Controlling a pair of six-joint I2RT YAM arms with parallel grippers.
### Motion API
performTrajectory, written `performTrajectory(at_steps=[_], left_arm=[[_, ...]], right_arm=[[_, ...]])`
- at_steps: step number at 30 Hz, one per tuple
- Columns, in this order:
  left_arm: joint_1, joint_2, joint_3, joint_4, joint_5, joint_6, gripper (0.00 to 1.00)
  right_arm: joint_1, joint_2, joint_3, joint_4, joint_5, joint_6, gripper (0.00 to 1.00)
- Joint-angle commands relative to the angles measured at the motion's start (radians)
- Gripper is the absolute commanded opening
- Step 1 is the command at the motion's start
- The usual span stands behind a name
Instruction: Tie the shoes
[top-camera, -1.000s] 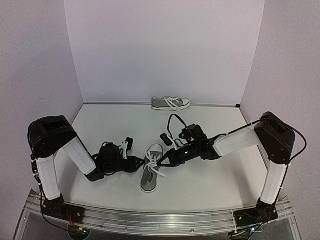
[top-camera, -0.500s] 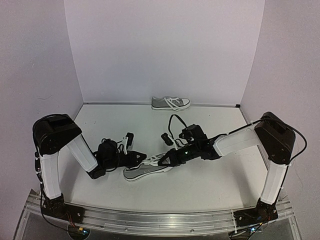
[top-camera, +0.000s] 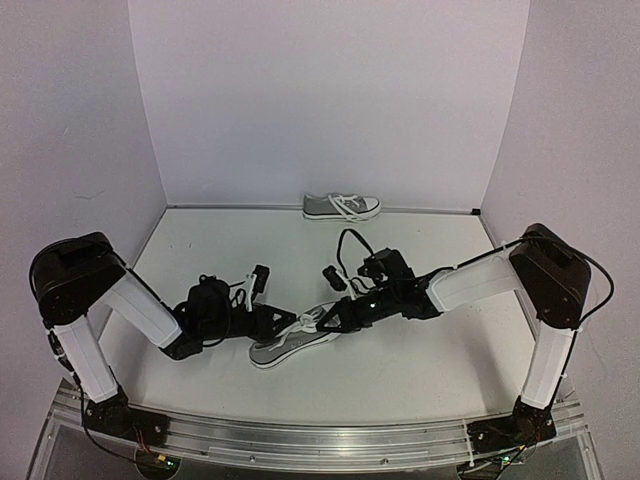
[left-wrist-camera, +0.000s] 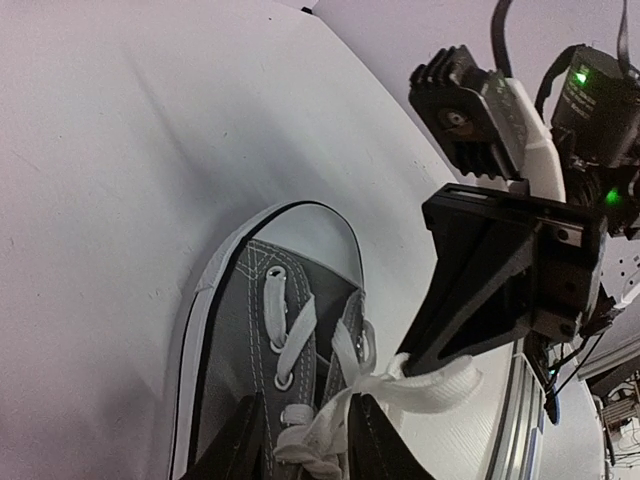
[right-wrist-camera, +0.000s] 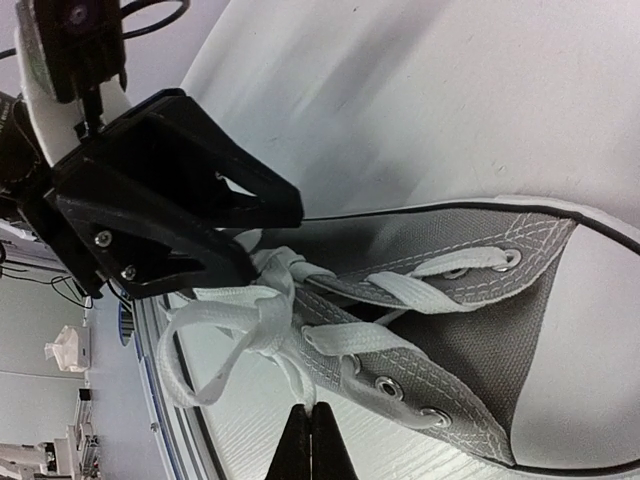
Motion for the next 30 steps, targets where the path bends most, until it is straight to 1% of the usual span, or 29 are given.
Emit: performTrajectory(at_steps=[1,3,6,8,11,15,17,19,21,24,27,30], left_arm=[[-0.006,-0.154,-0.049,-0.14,-0.145,0.009,0.37],[-0.004,-0.238,-0.057,-0.302,-0.256,0.012,0.39],[-0.003,-0.324,-0.055,-0.461,-0.352,0.025,0.4],[-0.001,-0.337,-0.053,-0.524,-0.362,0.026,0.4],[-0.001,-0.318,-0.056,-0.582,-0.355,0.007,0.37],[-0.002,-0.278,-0.053,-0.618,-0.309,0.002,0.3],[-0.01,-0.257,-0.049,-0.618,-0.251,0.015,0.27],[-0.045,-0.242,-0.037,-0.612,-0.218,0.051,0.24],[-0.105,-0.231,-0.016,-0.607,-0.188,0.095,0.23],[-0.146,-0.201,-0.004,-0.55,-0.112,0.094,0.2],[-0.151,-0.183,-0.016,-0.496,-0.094,0.074,0.18],[-0.151,-0.19,-0.024,-0.482,-0.117,0.068,0.18]], right_arm=[[0.006,0.003,0.042,0.001,0.012,-0.011,0.0],[0.005,0.006,0.045,0.0,0.01,-0.012,0.0],[0.006,0.011,0.05,0.0,0.005,-0.013,0.0],[0.006,0.014,0.053,0.0,0.003,-0.014,0.0],[0.006,0.015,0.057,0.0,0.001,-0.014,0.0],[0.006,0.012,0.056,0.0,0.002,-0.015,0.0],[0.006,0.013,0.055,0.0,0.003,-0.015,0.0],[0.005,0.015,0.057,-0.001,0.002,-0.016,0.0],[0.006,0.015,0.058,-0.002,0.003,-0.017,0.0],[0.005,0.015,0.057,-0.002,0.003,-0.017,0.0],[0.005,0.013,0.055,-0.002,0.003,-0.017,0.0],[0.006,0.01,0.051,-0.002,0.001,-0.017,0.0]])
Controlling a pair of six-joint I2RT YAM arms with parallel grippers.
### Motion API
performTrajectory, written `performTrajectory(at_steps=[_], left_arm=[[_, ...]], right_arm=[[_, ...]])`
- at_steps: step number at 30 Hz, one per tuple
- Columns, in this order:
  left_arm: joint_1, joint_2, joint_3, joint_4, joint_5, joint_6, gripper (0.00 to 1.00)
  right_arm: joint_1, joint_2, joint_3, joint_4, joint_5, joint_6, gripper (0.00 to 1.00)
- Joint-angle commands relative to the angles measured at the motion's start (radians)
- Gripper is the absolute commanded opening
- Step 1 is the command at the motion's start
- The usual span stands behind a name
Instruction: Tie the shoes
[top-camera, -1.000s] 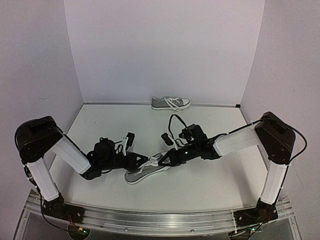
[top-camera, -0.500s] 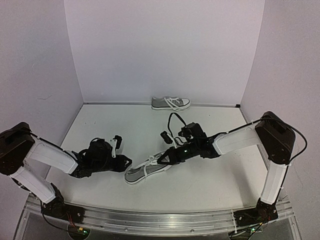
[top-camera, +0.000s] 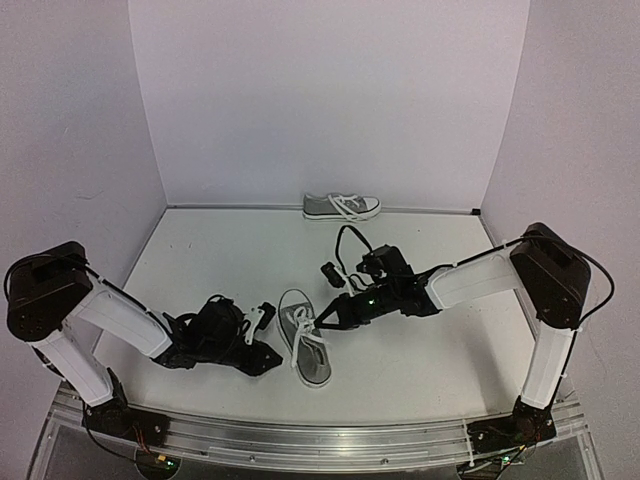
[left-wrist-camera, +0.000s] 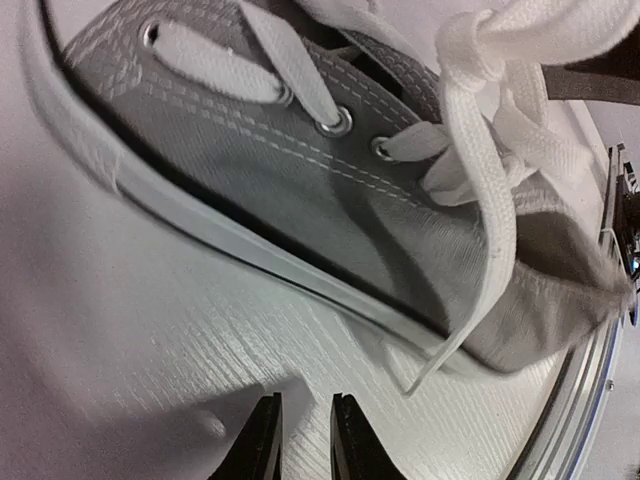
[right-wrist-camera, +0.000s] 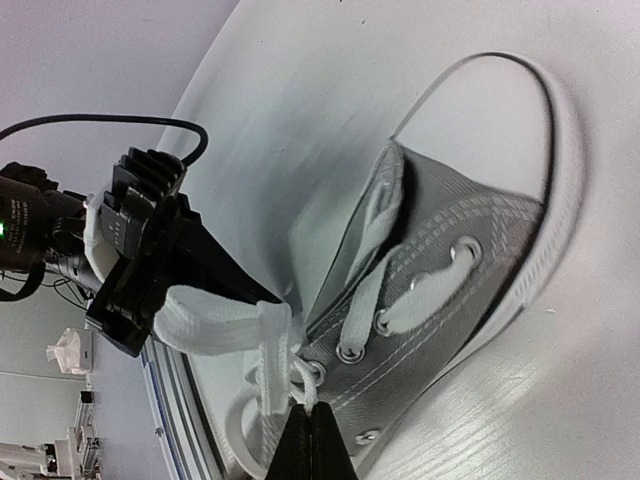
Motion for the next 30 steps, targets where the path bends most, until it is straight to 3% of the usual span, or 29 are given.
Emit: performTrajectory(at_steps=[1,11,21,30], left_arm=[[0.005,-0.016,0.003,0.078,0.016,0.006,0.18],[0.039,-0.141,-0.048,0.075,-0.091,0.006,0.28],[0.134,-0.016,0.007,0.121,-0.088,0.027,0.24],[0.14,0.011,0.047,0.137,-0.058,0.07,0.25]], right_arm=[[0.006,0.008,0.024,0.012,0.001,-0.017,0.0],[0.006,0.02,0.03,0.014,-0.01,-0.018,0.0],[0.006,0.017,0.032,0.015,-0.011,-0.015,0.0],[0.006,0.008,0.027,0.014,-0.009,-0.014,0.0]])
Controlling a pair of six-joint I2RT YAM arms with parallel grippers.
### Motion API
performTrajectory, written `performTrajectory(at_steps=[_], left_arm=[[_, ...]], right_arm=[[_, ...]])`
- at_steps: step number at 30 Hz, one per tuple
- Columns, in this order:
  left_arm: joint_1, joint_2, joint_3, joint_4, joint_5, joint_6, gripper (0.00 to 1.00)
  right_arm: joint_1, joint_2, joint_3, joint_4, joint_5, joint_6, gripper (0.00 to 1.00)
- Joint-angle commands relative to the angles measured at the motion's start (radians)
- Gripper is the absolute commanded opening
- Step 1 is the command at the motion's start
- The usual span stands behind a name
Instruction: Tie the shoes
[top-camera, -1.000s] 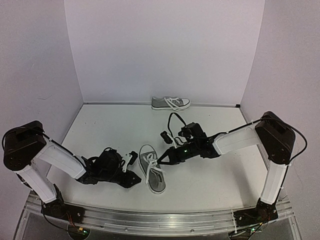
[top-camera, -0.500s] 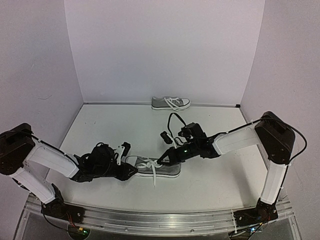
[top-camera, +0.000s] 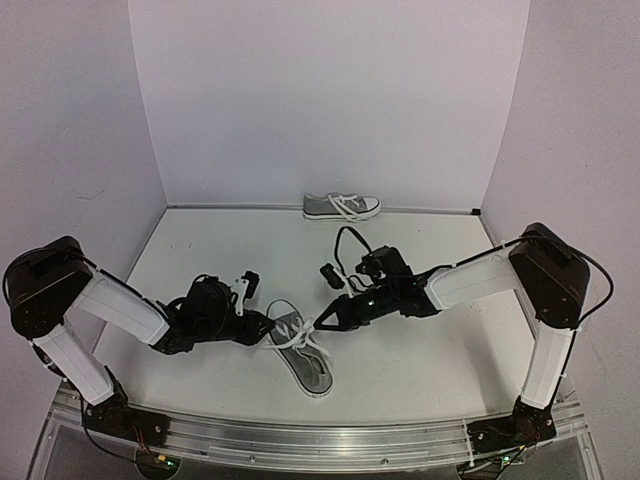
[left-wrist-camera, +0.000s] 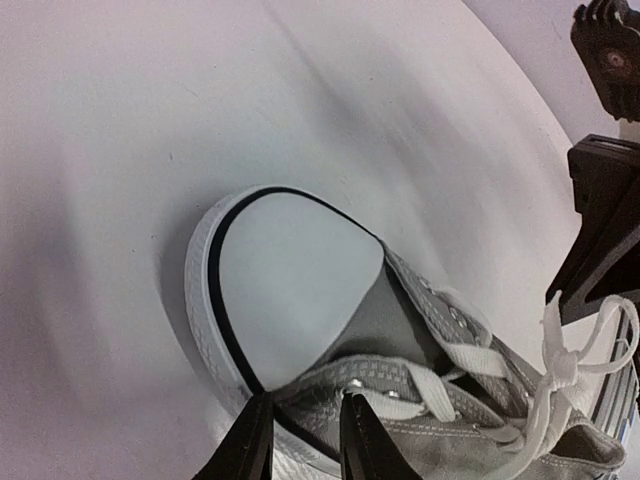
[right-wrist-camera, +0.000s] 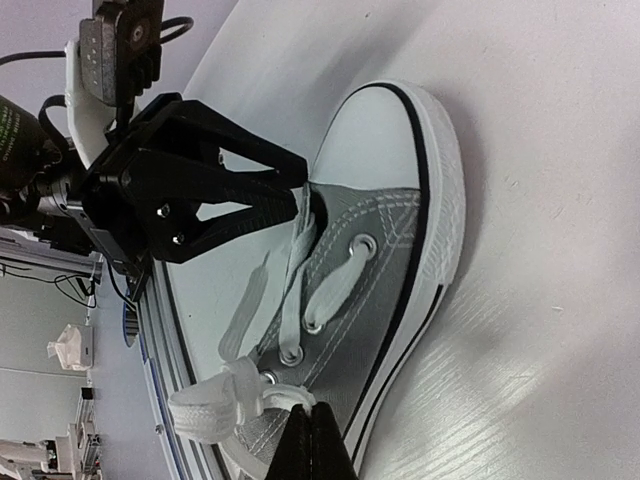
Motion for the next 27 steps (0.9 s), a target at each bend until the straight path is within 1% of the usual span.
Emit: performTrajectory(at_steps=[1,6,8,11,14,21,24,27], left_arm=[[-0.005,0.008,0.027,0.014,0.032,0.036,0.25],[-0.005,0.013,0.001,0.051,0.061,0.012,0.25],[-0.005,0.004,-0.02,0.066,0.057,0.005,0.26],[-0.005,-0.044,-0.04,0.067,0.049,0.012,0.3],[-0.005,-0.117,-0.037,0.029,0.063,0.043,0.34],[-0.015,-0.309,-0.054,-0.03,0.183,0.14,0.48],[-0.033,-0.33,-0.041,-0.055,0.23,0.166,0.53],[-0.054,-0.311,-0.025,-0.049,0.271,0.184,0.57]], right_arm=[[0.006,0.003,0.028,0.014,-0.003,-0.011,0.0],[0.006,0.006,0.03,0.015,-0.006,-0.011,0.0],[0.006,0.004,0.03,0.015,-0.01,-0.012,0.0],[0.007,0.002,0.028,0.015,-0.023,-0.015,0.0],[0.01,-0.004,0.023,0.017,-0.034,-0.017,0.0],[0.032,-0.025,0.015,0.023,-0.043,-0.015,0.0],[0.046,-0.032,0.018,0.026,-0.044,-0.011,0.0],[0.054,-0.038,0.02,0.026,-0.039,-0.004,0.0]])
